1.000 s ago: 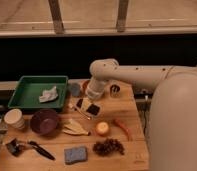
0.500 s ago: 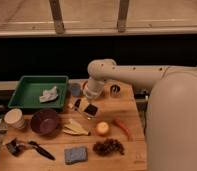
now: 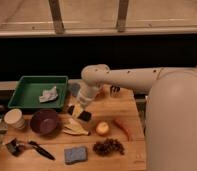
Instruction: Wipe purple bowl with eraser
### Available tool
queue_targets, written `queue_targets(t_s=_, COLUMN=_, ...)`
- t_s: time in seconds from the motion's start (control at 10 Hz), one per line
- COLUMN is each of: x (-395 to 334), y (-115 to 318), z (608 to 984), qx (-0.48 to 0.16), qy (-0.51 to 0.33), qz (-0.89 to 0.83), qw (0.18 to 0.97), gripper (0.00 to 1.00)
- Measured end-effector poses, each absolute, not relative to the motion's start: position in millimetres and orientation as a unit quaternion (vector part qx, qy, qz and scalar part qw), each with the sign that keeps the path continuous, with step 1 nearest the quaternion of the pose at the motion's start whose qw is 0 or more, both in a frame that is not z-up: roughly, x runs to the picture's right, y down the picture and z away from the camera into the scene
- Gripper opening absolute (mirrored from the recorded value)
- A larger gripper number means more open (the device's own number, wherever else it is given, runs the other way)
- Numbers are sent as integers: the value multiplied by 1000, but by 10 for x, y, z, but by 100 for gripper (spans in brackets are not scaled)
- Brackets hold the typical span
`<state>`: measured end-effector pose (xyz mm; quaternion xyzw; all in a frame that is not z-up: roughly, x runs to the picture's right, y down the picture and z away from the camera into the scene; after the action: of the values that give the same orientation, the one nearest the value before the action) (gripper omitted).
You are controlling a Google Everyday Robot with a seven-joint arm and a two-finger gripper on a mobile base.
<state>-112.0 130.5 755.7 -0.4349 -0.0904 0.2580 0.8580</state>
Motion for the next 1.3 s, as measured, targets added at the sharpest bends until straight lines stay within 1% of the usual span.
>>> queue_targets(t_s=0.2, x=-1379, y=1433, z=7427, qx=-436, qy=-108, qz=236, qw=862, gripper=0)
queue_targets(t_s=0.4, x=-1633, y=1420, z=7386, qx=-430, qy=-126, qz=217, qw=867, gripper=0)
queue_targets(t_s=0.7, x=-2103, y=1313, z=7444, qx=-417, qy=-140, qz=195, qw=877, gripper=0)
queue_targets(t_s=0.9, x=-2316, y=1308, z=7481, qx=-422, qy=-143, qz=184, qw=876, gripper=0)
queue_targets(t_s=1.3, x=-2323, y=1301, z=7488, qx=-421, qy=-144, qz=181, qw=877, gripper=0)
